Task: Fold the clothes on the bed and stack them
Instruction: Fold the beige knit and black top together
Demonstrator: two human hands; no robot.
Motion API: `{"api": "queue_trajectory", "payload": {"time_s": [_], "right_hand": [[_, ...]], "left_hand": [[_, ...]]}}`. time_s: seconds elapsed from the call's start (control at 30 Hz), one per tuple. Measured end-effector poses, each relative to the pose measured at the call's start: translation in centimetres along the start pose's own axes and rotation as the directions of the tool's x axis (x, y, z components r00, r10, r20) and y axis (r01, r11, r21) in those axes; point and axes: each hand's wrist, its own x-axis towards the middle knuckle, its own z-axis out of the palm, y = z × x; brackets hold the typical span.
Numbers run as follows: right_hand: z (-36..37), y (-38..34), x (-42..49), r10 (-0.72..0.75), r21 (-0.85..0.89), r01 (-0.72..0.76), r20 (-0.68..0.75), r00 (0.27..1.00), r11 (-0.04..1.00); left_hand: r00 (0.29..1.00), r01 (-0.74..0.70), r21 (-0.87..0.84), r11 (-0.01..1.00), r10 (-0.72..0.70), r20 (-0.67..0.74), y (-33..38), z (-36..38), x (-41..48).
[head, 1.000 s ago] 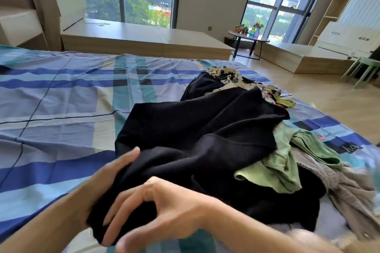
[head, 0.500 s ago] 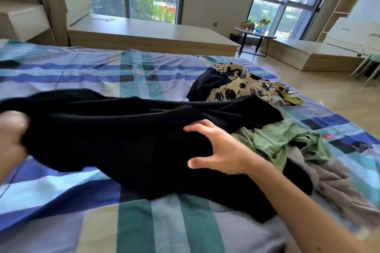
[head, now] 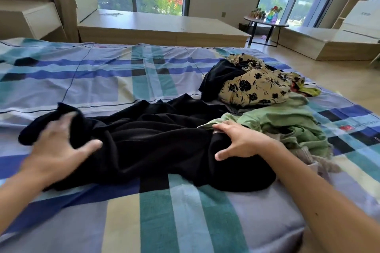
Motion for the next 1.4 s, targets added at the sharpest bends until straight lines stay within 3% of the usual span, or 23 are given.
{"api": "queue_trajectory", "payload": {"time_s": [0.07, 0.17, 0.23, 0.3, 0.37, 0.43, 0.47, 0.53, 0.6, 0.63, 0.67, 0.7, 0.73, 0.77, 0.8, 0.87, 0.97, 1.03, 1.1, 1.17, 1.27, 1.33, 1.4], "right_hand": [[-1.4, 0.7, -0.3, 0.083, 0.024, -0.083, 0.027, 0.996, 0.996], [-2.9, 3.6, -0.6, 0.28, 0.038, -0.282, 0.059, 0.958, 0.959], [-3.2, 6.3, -0.8, 0.424, 0.133, -0.419, -0.013, 0.906, 0.898], [-3.4, 8.4, -0.8, 0.579, 0.272, -0.527, -0.167, 0.798, 0.805], [-3.7, 9.9, -1.4, 0.705, 0.302, -0.639, -0.363, 0.609, 0.708], [-4.2, 10.3, -2.3, 0.721, 0.285, -0.699, -0.509, 0.469, 0.656], [-4.5, 10.2, -2.6, 0.7, 0.277, -0.694, -0.555, 0.45, 0.665], [-4.6, 9.4, -2.8, 0.548, 0.21, -0.596, -0.692, 0.47, 0.775], [-4.6, 6.9, -3.0, 0.278, 0.115, -0.333, -0.823, 0.496, 0.936], [-4.5, 5.6, -3.2, 0.156, 0.08, -0.158, -0.812, 0.563, 0.984], [-4.3, 4.5, -3.4, 0.075, 0.103, -0.003, -0.712, 0.698, 0.995], [-4.0, 3.7, -3.5, 0.029, 0.169, 0.062, -0.487, 0.873, 0.984], [-3.4, 3.1, -3.5, 0.027, 0.184, 0.009, -0.193, 0.981, 0.983], [-2.5, 2.9, -3.3, 0.099, 0.069, -0.104, 0.07, 0.993, 0.992], [-1.6, 2.8, -2.9, 0.189, -0.087, -0.175, 0.204, 0.96, 0.981], [0.3, 2.4, -1.7, 0.253, -0.239, -0.22, 0.116, 0.96, 0.946], [1.8, -0.1, -0.1, 0.128, -0.22, -0.161, -0.16, 0.979, 0.962], [2.1, -1.4, 0.2, 0.021, -0.09, -0.046, -0.257, 0.966, 0.995], [2.5, -3.5, -0.6, -0.066, 0.193, 0.14, -0.346, 0.936, 0.971], [2.8, -6.3, -2.0, -0.191, 0.544, 0.385, -0.379, 0.906, 0.745], [2.8, -10.0, -4.2, -0.394, 0.852, 0.389, -0.242, 0.887, 0.35], [2.2, -10.6, -4.8, -0.484, 0.859, 0.371, -0.172, 0.858, 0.352], [1.0, -9.4, -4.2, -0.479, 0.73, 0.447, -0.186, 0.858, 0.517]], "left_hand": [[0.963, -0.222, 0.03, 0.975, 0.214, 0.164, 6.0, -0.2, -3.7], [0.881, -0.34, 0.142, 0.93, 0.262, 0.394, 7.7, 2.0, -5.5], [0.833, -0.403, 0.218, 0.889, 0.258, 0.489, 8.0, 3.2, -6.0], [0.806, -0.443, 0.253, 0.86, 0.258, 0.533, 7.7, 4.0, -6.3], [0.794, -0.444, 0.279, 0.852, 0.229, 0.563, 7.2, 4.0, -6.0], [0.79, -0.433, 0.272, 0.859, 0.216, 0.574, 7.0, 3.9, -5.6], [0.789, -0.442, 0.273, 0.854, 0.225, 0.571, 6.9, 3.9, -5.6], [0.786, -0.441, 0.266, 0.857, 0.226, 0.576, 6.9, 4.0, -5.5], [0.785, -0.438, 0.266, 0.859, 0.222, 0.579, 7.0, 4.0, -5.5], [0.784, -0.439, 0.269, 0.857, 0.219, 0.582, 7.2, 4.0, -5.5], [0.786, -0.434, 0.27, 0.86, 0.214, 0.58, 7.3, 4.0, -5.6], [0.785, -0.427, 0.274, 0.862, 0.204, 0.584, 7.5, 3.9, -5.6], [0.786, -0.426, 0.274, 0.862, 0.203, 0.583, 7.5, 4.0, -5.6], [0.789, -0.426, 0.28, 0.861, 0.201, 0.581, 7.5, 3.9, -5.7], [0.792, -0.423, 0.28, 0.862, 0.202, 0.576, 7.6, 3.7, -5.7], [0.806, -0.412, 0.292, 0.863, 0.196, 0.558, 7.6, 3.5, -5.8], [0.869, -0.397, 0.371, 0.84, 0.214, 0.446, 8.2, 3.2, -6.3], [0.888, -0.428, 0.401, 0.81, 0.294, 0.353, 9.2, 3.0, -7.0], [0.852, -0.503, 0.265, 0.823, 0.419, 0.315, 10.9, 3.0, -8.3], [0.835, -0.464, -0.108, 0.879, 0.475, 0.279, 13.0, 3.5, -10.0], [0.946, -0.218, -0.54, 0.813, 0.312, 0.088, 14.1, 4.1, -10.7], [0.97, -0.222, -0.602, 0.767, 0.239, -0.054, 13.3, 3.9, -9.0], [0.986, -0.159, -0.645, 0.748, 0.152, -0.066, 12.4, 3.3, -7.3]]}}
